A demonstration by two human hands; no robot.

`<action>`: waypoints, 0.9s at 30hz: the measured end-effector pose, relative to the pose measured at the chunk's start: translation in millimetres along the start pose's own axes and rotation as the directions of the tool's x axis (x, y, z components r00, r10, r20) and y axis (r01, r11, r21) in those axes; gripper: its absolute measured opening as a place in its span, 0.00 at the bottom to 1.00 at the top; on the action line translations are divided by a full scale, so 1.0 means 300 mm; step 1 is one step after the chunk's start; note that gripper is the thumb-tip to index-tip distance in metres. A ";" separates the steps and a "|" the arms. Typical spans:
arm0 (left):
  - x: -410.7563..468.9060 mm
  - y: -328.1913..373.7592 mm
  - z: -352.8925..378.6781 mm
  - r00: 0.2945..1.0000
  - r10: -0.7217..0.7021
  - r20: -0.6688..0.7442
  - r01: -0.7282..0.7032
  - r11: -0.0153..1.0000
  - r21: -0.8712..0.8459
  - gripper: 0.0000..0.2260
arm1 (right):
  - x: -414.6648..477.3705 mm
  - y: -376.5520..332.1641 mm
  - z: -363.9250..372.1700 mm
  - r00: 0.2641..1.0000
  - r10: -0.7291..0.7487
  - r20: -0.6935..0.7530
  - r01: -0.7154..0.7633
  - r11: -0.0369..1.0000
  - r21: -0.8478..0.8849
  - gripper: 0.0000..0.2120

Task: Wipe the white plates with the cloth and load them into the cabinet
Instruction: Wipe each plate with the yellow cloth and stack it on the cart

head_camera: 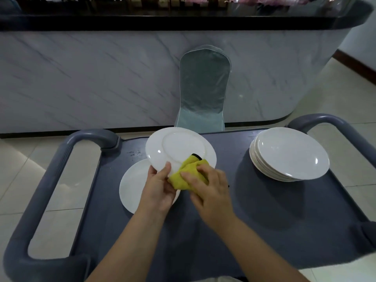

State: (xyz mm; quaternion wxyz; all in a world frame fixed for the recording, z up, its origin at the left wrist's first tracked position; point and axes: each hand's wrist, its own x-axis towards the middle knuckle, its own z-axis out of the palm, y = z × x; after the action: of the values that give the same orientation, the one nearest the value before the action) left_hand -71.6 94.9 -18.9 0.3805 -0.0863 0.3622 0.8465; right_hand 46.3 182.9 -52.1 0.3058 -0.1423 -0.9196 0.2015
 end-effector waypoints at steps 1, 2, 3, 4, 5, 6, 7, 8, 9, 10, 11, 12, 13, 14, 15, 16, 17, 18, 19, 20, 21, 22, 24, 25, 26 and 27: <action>0.001 0.008 -0.007 1.000 -0.005 0.011 0.005 1.000 -0.013 0.12 | 0.004 0.035 -0.015 0.998 0.048 -0.038 -0.048 0.999 0.007 0.20; 0.004 0.016 -0.016 1.000 -0.009 0.029 0.010 1.000 -0.025 0.13 | 0.003 0.082 -0.044 0.982 0.170 -0.077 -0.167 0.985 0.045 0.20; 0.003 0.021 -0.022 0.999 -0.015 0.045 0.016 0.999 -0.031 0.16 | -0.004 0.125 -0.075 0.947 0.304 -0.102 -0.295 0.950 0.099 0.20; 0.000 0.017 -0.023 0.998 -0.024 0.054 0.026 0.999 -0.031 0.18 | -0.015 0.153 -0.096 0.911 0.397 -0.111 -0.382 0.915 0.134 0.20; -0.004 0.004 -0.018 0.997 -0.034 0.064 0.036 0.999 -0.024 0.19 | -0.025 0.148 -0.103 0.902 0.417 -0.109 -0.402 0.905 0.139 0.19; -0.007 -0.015 -0.007 0.996 -0.046 0.071 0.046 0.999 -0.004 0.19 | -0.032 0.113 -0.094 0.927 0.363 -0.092 -0.351 0.928 0.125 0.20; -0.012 -0.036 0.009 0.995 -0.060 0.074 0.058 0.998 0.032 0.18 | -0.040 0.068 -0.077 0.964 0.261 -0.049 -0.255 0.962 0.099 0.21; -0.016 -0.053 0.025 0.994 -0.075 0.074 0.069 0.995 0.078 0.18 | -0.048 0.030 -0.061 0.990 0.139 0.004 -0.139 0.988 0.067 0.23; -0.019 -0.062 0.036 0.993 -0.086 0.078 0.077 0.990 0.118 0.18 | -0.052 0.013 -0.052 0.998 0.059 0.032 -0.060 0.997 0.044 0.23; -0.022 -0.061 0.039 0.992 -0.089 0.092 0.075 0.987 0.143 0.19 | -0.051 0.024 -0.055 0.998 0.052 0.029 -0.053 0.998 0.045 0.23; -0.027 -0.050 0.036 0.989 -0.087 0.124 0.066 0.985 0.160 0.19 | -0.046 0.057 -0.072 0.993 0.115 -0.004 -0.114 0.990 0.078 0.24; -0.033 -0.030 0.027 0.982 -0.087 0.170 0.056 0.981 0.183 0.18 | -0.041 0.103 -0.097 0.976 0.213 -0.053 -0.205 0.970 0.135 0.24; -0.039 -0.005 0.014 0.970 -0.098 0.224 0.047 0.973 0.225 0.19 | -0.034 0.156 -0.133 0.944 0.323 -0.071 -0.304 0.932 0.197 0.23; -0.045 0.016 0.001 0.954 -0.120 0.276 0.038 0.958 0.285 0.21 | -0.019 0.209 -0.173 0.911 0.408 -0.050 -0.385 0.890 0.243 0.22; -0.053 0.031 -0.008 0.934 -0.154 0.324 0.031 0.934 0.356 0.23 | 0.011 0.254 -0.215 0.889 0.457 -0.010 -0.440 0.862 0.254 0.22; -0.061 0.037 -0.007 0.910 -0.194 0.366 0.021 0.904 0.427 0.25 | 0.057 0.292 -0.244 0.880 0.474 0.030 -0.467 0.853 0.234 0.22; -0.067 0.033 0.006 0.887 -0.233 0.400 0.005 0.869 0.495 0.25 | 0.118 0.310 -0.266 0.880 0.472 0.048 -0.472 0.858 0.202 0.20; -0.072 0.021 0.026 0.869 -0.263 0.419 -0.017 0.831 0.556 0.24 | 0.184 0.299 -0.281 0.894 0.445 0.048 -0.446 0.878 0.172 0.17; -0.074 0.004 0.050 0.863 -0.276 0.424 -0.040 0.798 0.601 0.23 | 0.242 0.267 -0.285 0.922 0.384 0.045 -0.386 0.912 0.136 0.16; -0.076 -0.016 0.075 0.866 -0.272 0.419 -0.058 0.778 0.626 0.23 | 0.280 0.224 -0.280 0.955 0.289 0.061 -0.294 0.950 0.104 0.17; -0.075 -0.034 0.094 0.875 -0.260 0.408 -0.065 0.773 0.631 0.23 | 0.296 0.179 -0.275 0.981 0.166 0.101 -0.174 0.983 0.067 0.18; -0.073 -0.048 0.107 0.886 -0.245 0.394 -0.058 0.785 0.617 0.24 | 0.291 0.140 -0.268 0.987 0.033 0.156 -0.037 0.999 0.028 0.18; -0.064 -0.059 0.114 0.898 -0.222 0.380 -0.038 0.822 0.568 0.26 | 0.268 0.130 -0.276 0.967 -0.117 0.225 0.122 0.992 -0.010 0.18; -0.061 -0.060 0.115 0.898 -0.217 0.384 -0.033 0.835 0.549 0.26 | 0.272 0.162 -0.296 0.979 -0.073 0.189 0.078 0.997 -0.018 0.18; -0.058 -0.060 0.116 0.897 -0.213 0.388 -0.027 0.849 0.527 0.26 | 0.279 0.207 -0.319 0.992 0.044 0.119 -0.042 0.999 -0.020 0.18; -0.056 -0.062 0.118 0.898 -0.205 0.390 -0.018 0.867 0.497 0.25 | 0.279 0.263 -0.344 0.979 0.198 0.056 -0.198 0.980 -0.003 0.18</action>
State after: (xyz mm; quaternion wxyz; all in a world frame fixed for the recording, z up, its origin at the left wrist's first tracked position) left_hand -42.3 117.4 3.6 0.5016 0.1837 0.4665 0.7050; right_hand 56.4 313.7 29.6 0.2585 -0.2271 -0.9088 0.2359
